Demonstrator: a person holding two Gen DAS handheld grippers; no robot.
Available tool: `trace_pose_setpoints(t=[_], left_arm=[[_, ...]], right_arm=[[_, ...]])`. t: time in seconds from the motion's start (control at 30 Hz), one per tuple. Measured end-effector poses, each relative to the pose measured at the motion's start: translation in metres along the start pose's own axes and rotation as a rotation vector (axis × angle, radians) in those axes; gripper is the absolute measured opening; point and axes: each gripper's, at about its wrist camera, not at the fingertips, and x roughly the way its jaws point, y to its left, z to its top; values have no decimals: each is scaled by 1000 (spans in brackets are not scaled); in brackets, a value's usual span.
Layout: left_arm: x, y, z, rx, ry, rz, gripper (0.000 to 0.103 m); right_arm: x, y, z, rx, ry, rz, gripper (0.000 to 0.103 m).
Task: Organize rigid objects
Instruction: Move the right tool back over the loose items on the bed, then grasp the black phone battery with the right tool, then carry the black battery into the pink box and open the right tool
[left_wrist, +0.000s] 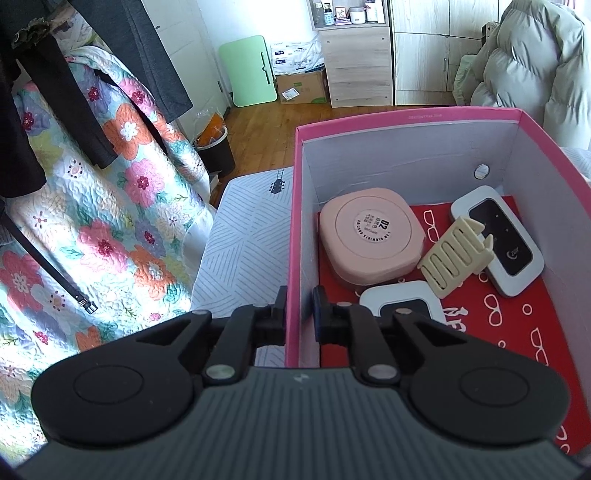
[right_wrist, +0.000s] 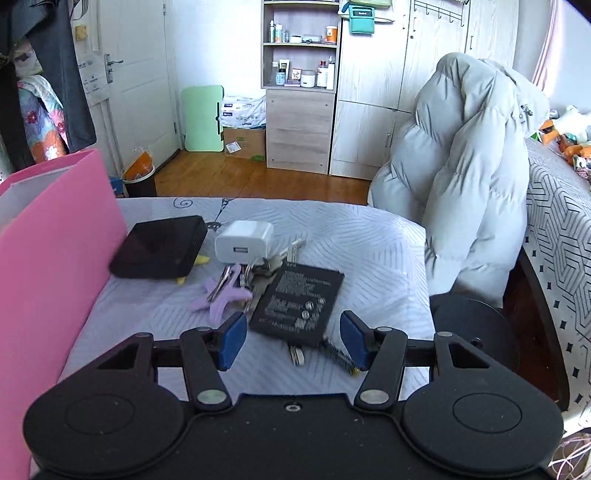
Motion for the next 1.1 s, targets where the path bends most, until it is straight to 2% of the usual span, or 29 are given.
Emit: trace_pose_setpoints(t=[0.1,0.2,0.33,0.53,0.77,0.9,1.1], left_arm=[[0,-1,0,-1,0,0,11],[-1,-2,1,-4,0,-2,11],[0,-1,0,-8,-1,-7,11],[1,3,1,-23,-2,-24,11],[2,6,0,-27,-2,-28,11],[2,6,0,-31,-2,-33,11],[2,8,0,-35,-3,-36,11]], right_arm=[[18,2,8,-4,23,-24,64],[26,0,9,24,9,-36,60],[19,-1,5,53,6,-43,55],[0,-8,-8,127,15,-5,55],[-29,-8,-14,176,3,81,55],[-54,7,-9,183,-20,164,55],[-109,70,11,18,-115,367,55]])
